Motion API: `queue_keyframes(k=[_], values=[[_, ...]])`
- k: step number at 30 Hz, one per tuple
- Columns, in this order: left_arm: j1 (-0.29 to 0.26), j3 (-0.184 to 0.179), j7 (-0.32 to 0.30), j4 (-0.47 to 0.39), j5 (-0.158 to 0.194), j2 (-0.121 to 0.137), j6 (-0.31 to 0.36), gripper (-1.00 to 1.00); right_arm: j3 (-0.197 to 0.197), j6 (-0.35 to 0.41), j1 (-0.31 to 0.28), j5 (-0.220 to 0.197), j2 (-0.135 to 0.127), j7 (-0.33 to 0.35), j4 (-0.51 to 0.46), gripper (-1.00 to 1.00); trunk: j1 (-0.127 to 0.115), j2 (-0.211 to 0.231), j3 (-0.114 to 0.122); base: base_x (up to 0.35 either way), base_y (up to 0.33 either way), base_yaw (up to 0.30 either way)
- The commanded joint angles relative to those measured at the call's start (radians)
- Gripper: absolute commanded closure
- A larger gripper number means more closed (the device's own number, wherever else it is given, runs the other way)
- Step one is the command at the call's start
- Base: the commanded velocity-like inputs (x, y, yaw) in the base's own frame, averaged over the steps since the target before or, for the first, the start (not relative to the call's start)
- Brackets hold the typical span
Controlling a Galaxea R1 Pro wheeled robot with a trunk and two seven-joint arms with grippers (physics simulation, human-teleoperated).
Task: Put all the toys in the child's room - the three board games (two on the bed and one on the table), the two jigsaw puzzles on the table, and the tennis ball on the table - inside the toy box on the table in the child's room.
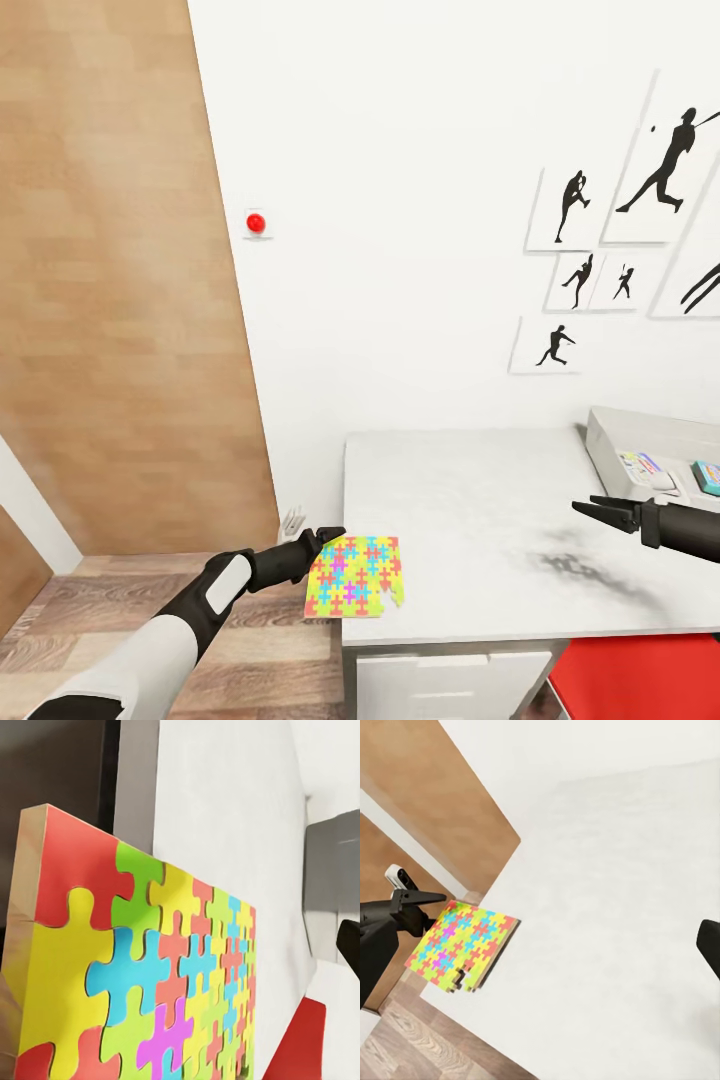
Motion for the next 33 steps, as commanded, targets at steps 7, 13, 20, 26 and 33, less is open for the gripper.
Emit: queue_keyframes(k=[7, 13, 20, 26, 33], values=[[-0.001, -0.004, 0.0, 0.0, 0.008, 0.0, 0.004, -1.0, 0.0, 0.005, -0.001, -0.002, 0.0, 0.002, 0.0, -1.0, 0.0, -0.001, -0.001, 0.0, 0.0, -0.002], [-0.001, -0.005, 0.0, 0.0, 0.007, -0.001, 0.002, 1.0, 0.002, 0.005, 0.0, -0.001, 0.0, 0.002, 0.0, -1.0, 0.0, -0.001, -0.001, 0.0, 0.0, 0.0], [-0.001, -0.005, -0.001, 0.0, 0.009, -0.001, 0.002, 1.0, 0.003, 0.005, 0.0, 0.0, 0.0, 0.002, 0.0, -1.0, 0.0, -0.001, -0.001, 0.0, 0.0, 0.0], [-0.001, -0.005, -0.001, 0.0, 0.01, -0.001, 0.002, 1.0, 0.004, 0.005, 0.0, 0.0, 0.0, 0.002, 0.0, -1.0, 0.0, -0.001, -0.001, 0.0, 0.0, 0.0], [-0.001, -0.005, -0.001, 0.0, 0.01, -0.001, 0.002, 1.0, 0.005, 0.005, 0.0, 0.0, 0.0, 0.002, 0.0, -1.0, 0.0, -0.001, -0.001, 0.0, 0.0, 0.0]])
